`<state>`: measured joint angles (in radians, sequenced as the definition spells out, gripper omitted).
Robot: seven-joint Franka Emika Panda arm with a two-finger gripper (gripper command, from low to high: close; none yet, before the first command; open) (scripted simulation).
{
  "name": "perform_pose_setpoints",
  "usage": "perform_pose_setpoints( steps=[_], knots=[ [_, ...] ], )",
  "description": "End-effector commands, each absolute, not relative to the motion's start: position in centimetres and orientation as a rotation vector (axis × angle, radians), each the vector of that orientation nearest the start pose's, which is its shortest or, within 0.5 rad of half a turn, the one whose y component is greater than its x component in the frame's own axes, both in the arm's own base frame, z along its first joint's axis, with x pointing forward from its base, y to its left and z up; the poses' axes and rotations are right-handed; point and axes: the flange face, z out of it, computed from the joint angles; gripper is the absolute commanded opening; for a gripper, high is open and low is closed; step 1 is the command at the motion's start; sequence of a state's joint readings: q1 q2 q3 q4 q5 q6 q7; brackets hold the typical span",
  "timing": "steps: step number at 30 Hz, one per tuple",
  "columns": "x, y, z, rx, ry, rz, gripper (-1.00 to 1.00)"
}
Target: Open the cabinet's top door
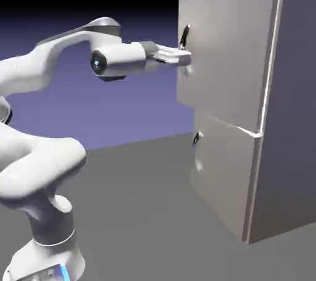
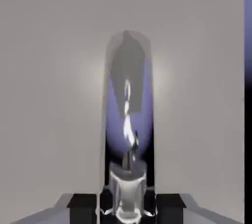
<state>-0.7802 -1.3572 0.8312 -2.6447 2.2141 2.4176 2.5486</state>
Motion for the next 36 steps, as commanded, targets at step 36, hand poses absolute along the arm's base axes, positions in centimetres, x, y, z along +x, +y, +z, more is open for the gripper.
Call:
perform_pose_setpoints(
  steps=[36],
  knots=[
    [23.2,-16.5,57.6,-0.397,1.763,1.527,-1.00]
  ],
)
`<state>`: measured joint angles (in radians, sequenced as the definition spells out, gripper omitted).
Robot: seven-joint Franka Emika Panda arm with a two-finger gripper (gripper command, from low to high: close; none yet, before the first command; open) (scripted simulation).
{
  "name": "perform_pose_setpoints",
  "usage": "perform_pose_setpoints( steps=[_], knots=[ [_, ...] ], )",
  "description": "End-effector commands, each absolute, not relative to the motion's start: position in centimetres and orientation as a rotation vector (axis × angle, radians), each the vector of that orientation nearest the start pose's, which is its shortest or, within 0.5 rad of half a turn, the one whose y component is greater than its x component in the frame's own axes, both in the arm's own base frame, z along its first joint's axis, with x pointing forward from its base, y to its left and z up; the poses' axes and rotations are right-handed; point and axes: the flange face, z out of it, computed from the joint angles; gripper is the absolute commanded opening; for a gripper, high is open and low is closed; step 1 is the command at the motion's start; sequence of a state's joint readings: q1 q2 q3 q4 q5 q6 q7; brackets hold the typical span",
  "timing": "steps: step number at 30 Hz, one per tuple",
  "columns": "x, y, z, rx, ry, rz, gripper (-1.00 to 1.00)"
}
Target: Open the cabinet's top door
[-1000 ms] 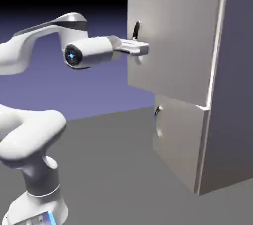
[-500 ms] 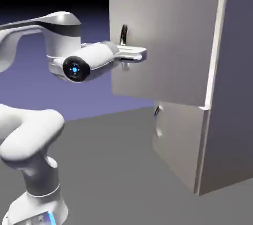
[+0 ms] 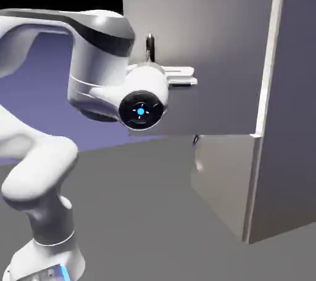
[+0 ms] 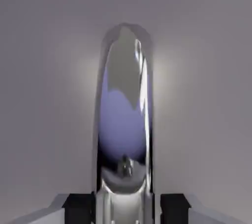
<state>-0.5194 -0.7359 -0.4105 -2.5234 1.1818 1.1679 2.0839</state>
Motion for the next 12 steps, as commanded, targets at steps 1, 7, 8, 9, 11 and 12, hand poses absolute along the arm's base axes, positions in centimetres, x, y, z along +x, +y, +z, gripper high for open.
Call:
perform_pose_setpoints(
  steps=[1,7,8,9,11,12],
  knots=[
    [23.3,-17.4,57.6,-0.422,1.764,1.546,-1.00],
    [24.5,-22.1,57.6,-0.569,1.767,1.651,-1.00],
    [24.7,-22.9,57.6,-0.592,1.766,1.668,-1.00],
    [25.0,-23.6,57.6,-0.615,1.766,1.684,-1.00],
    [25.5,-24.9,57.6,-0.661,1.764,1.714,-1.00],
    [25.7,-25.3,57.6,-0.673,1.763,1.723,-1.00]
  ],
)
